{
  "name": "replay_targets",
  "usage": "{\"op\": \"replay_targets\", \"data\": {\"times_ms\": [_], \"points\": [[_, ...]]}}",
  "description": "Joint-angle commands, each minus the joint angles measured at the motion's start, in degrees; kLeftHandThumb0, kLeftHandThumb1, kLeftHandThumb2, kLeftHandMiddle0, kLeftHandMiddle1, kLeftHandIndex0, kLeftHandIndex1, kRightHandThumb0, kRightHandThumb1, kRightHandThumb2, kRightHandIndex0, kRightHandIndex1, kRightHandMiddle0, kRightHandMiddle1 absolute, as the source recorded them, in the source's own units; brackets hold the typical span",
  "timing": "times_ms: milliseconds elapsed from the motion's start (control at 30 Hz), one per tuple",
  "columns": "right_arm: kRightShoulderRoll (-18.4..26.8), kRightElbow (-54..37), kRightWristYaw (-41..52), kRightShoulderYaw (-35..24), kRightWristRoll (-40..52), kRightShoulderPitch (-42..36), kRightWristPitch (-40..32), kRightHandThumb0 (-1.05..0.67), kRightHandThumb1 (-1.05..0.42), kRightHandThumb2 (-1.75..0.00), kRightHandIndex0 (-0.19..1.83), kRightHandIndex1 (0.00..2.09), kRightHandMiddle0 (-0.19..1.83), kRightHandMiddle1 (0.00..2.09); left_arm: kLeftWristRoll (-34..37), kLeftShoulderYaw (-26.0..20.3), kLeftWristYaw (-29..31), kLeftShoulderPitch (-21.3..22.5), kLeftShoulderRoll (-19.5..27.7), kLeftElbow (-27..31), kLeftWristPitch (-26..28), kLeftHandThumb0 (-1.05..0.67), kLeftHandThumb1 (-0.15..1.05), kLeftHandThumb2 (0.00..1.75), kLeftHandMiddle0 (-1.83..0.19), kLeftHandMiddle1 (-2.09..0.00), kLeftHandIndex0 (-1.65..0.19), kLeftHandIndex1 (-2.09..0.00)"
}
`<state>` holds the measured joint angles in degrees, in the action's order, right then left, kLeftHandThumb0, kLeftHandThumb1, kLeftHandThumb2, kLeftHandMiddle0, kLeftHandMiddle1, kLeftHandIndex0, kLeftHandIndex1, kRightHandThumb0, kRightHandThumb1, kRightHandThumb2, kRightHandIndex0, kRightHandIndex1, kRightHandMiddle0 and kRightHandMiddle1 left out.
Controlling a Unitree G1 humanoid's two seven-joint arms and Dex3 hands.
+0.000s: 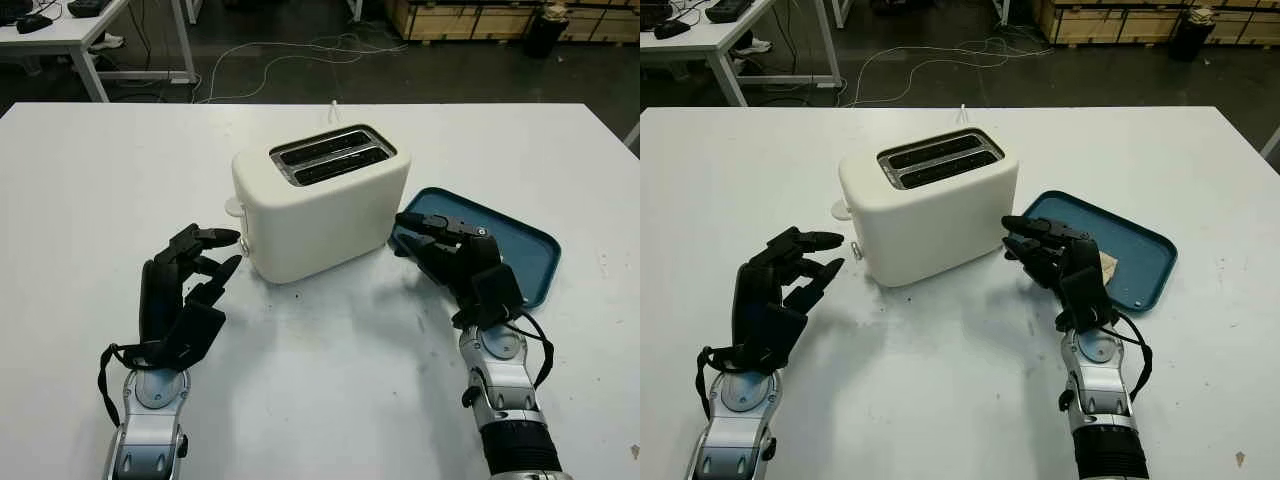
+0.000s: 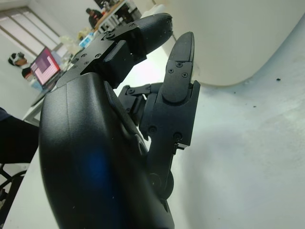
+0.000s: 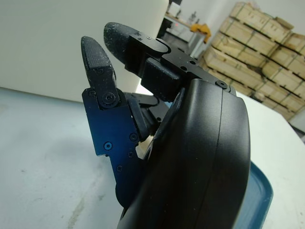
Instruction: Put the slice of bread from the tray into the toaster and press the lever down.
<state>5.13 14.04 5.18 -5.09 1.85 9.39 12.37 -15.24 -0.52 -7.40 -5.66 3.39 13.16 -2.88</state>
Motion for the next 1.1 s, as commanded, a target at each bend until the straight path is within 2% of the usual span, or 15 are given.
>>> {"op": "replay_targets", "data": {"times_ms": [0,367,433,533,667,733,933,1067], "points": [[0.21,0.34,-0.05,0.08,0.02,0.56,1.08,-0.50,-0.87,0.00,0.80,1.28,1.22,0.12,0.21,0.13,-0.39,0.38,-0.13,-0.21,-1.02,-0.33,0.92,0.07,-0.60,-1.49,-0.65,-0.85],[1.01,0.73,1.92,0.05,0.24,-0.03,2.96,-0.51,-0.85,0.00,0.79,1.24,1.16,0.16,0.52,-0.10,-0.86,0.32,-0.17,-0.56,-2.24,-0.34,0.92,0.08,-0.60,-1.52,-0.64,-0.88],[1.67,0.90,3.96,0.08,0.85,-0.41,6.31,-0.52,-0.85,0.00,0.77,1.22,1.13,0.16,0.34,-0.17,-0.94,0.29,-0.13,-0.61,-2.28,-0.34,0.92,0.08,-0.60,-1.51,-0.63,-0.88],[3.61,-1.50,0.22,0.03,-6.26,-3.18,18.05,-0.50,-0.85,0.00,0.72,1.19,1.06,0.12,0.32,-0.15,-0.74,0.27,-0.12,-0.43,-1.75,-0.35,0.92,0.09,-0.59,-1.51,-0.63,-0.88],[7.10,-5.89,-3.76,-1.98,-13.20,-7.39,30.27,-0.45,-0.84,0.00,0.66,0.95,0.98,0.04,0.14,-0.16,-0.81,0.39,0.01,-0.39,-2.06,-0.35,0.92,0.09,-0.59,-1.51,-0.63,-0.88],[9.84,-7.15,-6.32,-4.00,-18.69,-8.96,34.70,-0.46,-0.85,0.00,0.66,0.74,0.91,0.01,0.61,-0.32,-0.69,0.56,0.00,-0.54,-2.47,-0.34,0.92,0.08,-0.59,-1.50,-0.63,-0.88],[15.83,-4.84,-10.67,-7.10,-25.60,-10.62,38.37,-0.50,-0.80,0.00,0.68,0.27,0.74,0.00,0.66,-0.25,-0.48,0.75,-0.19,-0.28,-1.69,-0.33,0.92,0.08,-0.59,-1.50,-0.62,-0.89],[20.02,0.08,-14.31,-7.82,-31.13,-10.38,37.18,-0.53,-0.81,0.00,0.65,0.10,0.63,0.00,0.61,-0.36,-0.44,0.87,0.06,-0.45,-2.08,-0.33,0.92,0.08,-0.59,-1.50,-0.62,-0.89]]}}
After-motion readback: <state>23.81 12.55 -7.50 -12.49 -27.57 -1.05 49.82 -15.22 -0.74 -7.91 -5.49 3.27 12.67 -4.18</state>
